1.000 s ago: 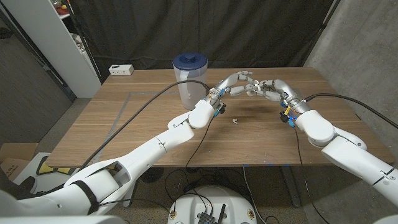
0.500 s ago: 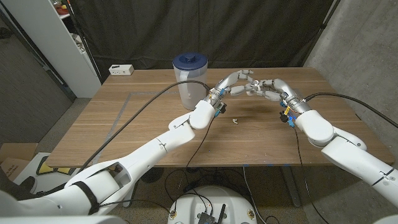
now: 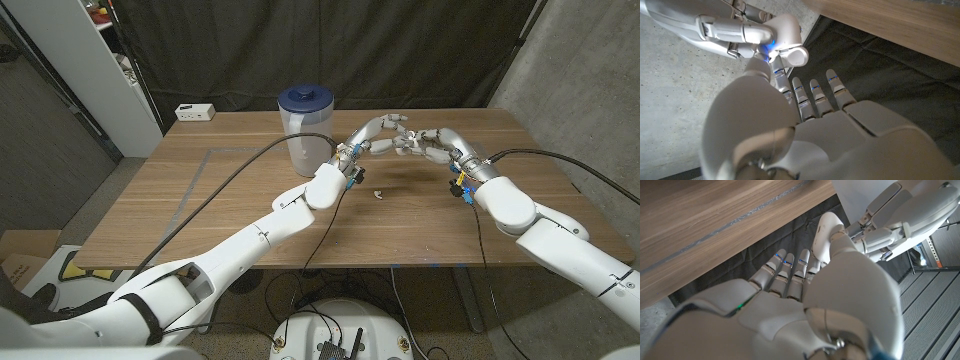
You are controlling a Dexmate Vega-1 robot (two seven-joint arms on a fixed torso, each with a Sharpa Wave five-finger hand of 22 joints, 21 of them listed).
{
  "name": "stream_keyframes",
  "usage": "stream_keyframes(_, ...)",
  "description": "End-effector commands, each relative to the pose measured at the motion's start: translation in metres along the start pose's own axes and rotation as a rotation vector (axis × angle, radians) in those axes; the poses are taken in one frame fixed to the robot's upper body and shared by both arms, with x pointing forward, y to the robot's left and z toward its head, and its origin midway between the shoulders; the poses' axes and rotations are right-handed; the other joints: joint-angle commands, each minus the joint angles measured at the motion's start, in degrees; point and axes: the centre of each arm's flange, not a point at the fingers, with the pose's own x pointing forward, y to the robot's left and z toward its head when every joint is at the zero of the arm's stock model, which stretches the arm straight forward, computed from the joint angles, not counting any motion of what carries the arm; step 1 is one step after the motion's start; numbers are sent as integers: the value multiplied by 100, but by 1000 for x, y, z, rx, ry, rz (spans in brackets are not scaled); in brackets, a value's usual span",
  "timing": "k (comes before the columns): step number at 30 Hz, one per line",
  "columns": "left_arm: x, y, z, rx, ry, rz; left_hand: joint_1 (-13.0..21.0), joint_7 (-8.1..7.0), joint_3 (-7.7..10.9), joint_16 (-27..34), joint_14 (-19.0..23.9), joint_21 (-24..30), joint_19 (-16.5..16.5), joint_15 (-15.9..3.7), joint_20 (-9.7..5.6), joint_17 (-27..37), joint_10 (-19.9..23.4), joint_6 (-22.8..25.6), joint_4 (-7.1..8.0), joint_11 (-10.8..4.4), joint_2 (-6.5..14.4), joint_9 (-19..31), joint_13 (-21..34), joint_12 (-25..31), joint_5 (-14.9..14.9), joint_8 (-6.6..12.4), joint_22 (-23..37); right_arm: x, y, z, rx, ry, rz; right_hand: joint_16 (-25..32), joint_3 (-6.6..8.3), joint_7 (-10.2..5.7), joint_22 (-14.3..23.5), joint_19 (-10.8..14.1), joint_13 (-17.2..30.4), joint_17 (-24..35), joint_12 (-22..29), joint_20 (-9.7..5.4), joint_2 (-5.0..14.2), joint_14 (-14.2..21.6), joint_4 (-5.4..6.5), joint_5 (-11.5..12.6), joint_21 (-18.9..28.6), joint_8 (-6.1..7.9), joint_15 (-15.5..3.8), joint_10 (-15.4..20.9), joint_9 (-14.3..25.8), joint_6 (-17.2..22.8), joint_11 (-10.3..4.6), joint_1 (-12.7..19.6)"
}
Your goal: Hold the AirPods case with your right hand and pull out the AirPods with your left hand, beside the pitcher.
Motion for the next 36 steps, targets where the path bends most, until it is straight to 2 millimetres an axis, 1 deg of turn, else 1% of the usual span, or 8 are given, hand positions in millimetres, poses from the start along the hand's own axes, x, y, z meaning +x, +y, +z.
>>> stream_keyframes(1, 3, 7, 6, -53, -34, 36, 20, -123, 85, 20, 61, 39, 61, -375, -4, 34, 53, 108, 44, 5, 85, 400, 20, 27, -3, 248, 17, 1, -1, -8, -6, 29, -1, 26, 47, -276, 17, 20, 19, 18, -5, -17, 58, 35, -10, 32, 9, 28, -558, 31, 899, 328, -17, 22)
stream_keyframes(4, 4, 8, 8, -59, -42, 39, 27, -127, 95, 21, 72, 48, 69, -376, -2, 40, 57, 93, 48, -20, 76, 429, 24, 26, -7, 256, 20, 1, -1, -9, -7, 34, -1, 26, 47, -283, 17, 20, 21, 19, -5, -19, 60, 35, -8, 33, 8, 26, -558, 31, 901, 327, -21, 21)
stream_keyframes(9, 3, 10, 10, -71, -51, 43, 18, -123, 101, 22, 80, 58, 74, -381, -14, 50, 53, 99, 64, 18, 63, 470, 29, 20, -13, 278, 23, 2, -1, -10, -5, 40, -2, 26, 46, -282, 17, 19, 21, 18, -7, -12, 56, 35, -9, 32, 8, 21, -560, 35, 901, 329, -9, 20)
stream_keyframes(17, 0, 14, 13, -80, -49, 25, 18, -125, 118, 17, 74, 66, 64, -382, -19, 64, 33, 96, 79, 17, 55, 528, 36, 4, -19, 303, 26, 2, 0, -11, -11, 49, -3, 25, 48, -283, 16, 5, 22, 19, -11, -14, 62, 32, -6, 33, 2, 12, -567, 38, 897, 333, -14, 18)
stream_keyframes(22, -3, 18, 12, -96, -30, 2, 19, -130, 123, -35, -50, 53, 8, -306, 15, 67, -60, 89, 81, 43, 34, 576, 41, -38, -26, 322, 26, 3, -2, -12, -13, 59, -10, 24, 48, -287, 16, 2, 22, 19, -16, -14, 62, 31, -7, 34, 2, 11, -561, 29, 903, 333, -18, 19)
stream_keyframes(30, -7, 25, 10, -91, -7, -22, 69, -81, 121, -174, -386, -110, -370, -160, 141, 21, -277, 179, 50, 173, -25, 704, 22, -153, -43, 414, -14, 6, -6, -13, -25, 73, -31, 22, 48, -285, 16, -1, 24, 18, -22, -4, 58, 29, -9, 34, 1, 7, -560, 23, 909, 333, -19, 20)
stream_keyframes(34, -7, 29, 9, -76, 16, -53, 110, -67, 118, -252, -634, -210, -533, -76, 173, -26, -447, 194, 37, 289, -42, 805, -18, -252, -53, 464, -65, 7, -9, -14, -30, 85, -46, 20, 47, -279, 15, -1, 22, 17, -26, -4, 55, 24, -9, 33, 1, 4, -560, 21, 906, 337, -18, 18)
stream_keyframes(36, -6, 31, 7, -73, 28, -79, 129, -38, 118, -284, -772, -264, -623, -7, 183, -45, -515, 234, 32, 273, -48, 850, -40, -295, -60, 498, -85, 8, -12, -15, -33, 91, -56, 16, 46, -278, 15, -3, 21, 17, -28, -7, 54, 17, -10, 32, 1, 2, -557, 18, 902, 341, -16, 19)
